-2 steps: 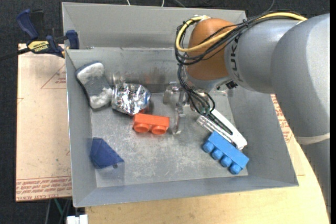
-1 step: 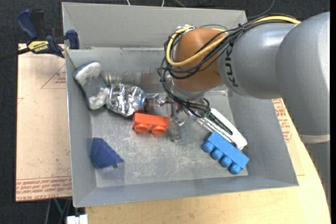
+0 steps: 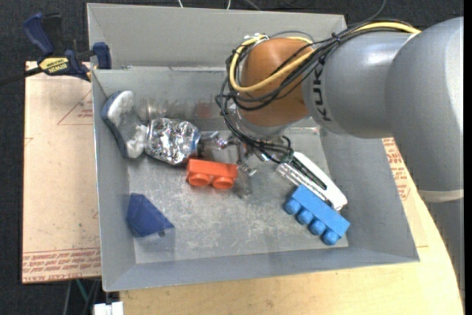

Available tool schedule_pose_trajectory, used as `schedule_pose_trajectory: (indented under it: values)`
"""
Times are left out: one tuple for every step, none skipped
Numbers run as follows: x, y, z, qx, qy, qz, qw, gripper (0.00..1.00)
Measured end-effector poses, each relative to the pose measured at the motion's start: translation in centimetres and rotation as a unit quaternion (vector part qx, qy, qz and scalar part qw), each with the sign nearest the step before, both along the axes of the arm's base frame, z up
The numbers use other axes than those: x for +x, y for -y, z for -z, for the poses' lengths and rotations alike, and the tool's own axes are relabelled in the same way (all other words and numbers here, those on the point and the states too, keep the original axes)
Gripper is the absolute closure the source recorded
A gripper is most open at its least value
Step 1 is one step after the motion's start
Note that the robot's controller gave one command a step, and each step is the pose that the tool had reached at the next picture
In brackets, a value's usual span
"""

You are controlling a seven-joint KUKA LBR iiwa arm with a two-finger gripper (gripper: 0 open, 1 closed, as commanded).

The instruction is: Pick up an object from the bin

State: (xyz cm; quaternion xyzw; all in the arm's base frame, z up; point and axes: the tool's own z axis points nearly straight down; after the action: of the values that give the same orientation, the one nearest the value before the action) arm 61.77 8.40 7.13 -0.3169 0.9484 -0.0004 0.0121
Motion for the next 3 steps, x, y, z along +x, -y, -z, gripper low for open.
schedule_pose_trajectory:
  values:
    - [0.1,0.0,-0.7,0.002,-0.001,0.049,0.9988,0.0]
    - [1.2,-1.4,-4.2,0.003,0.002,0.04,0.9992,0.0]
    - [1.4,-1.5,0.3,0.003,-0.0011,0.062,0.9981,0.0]
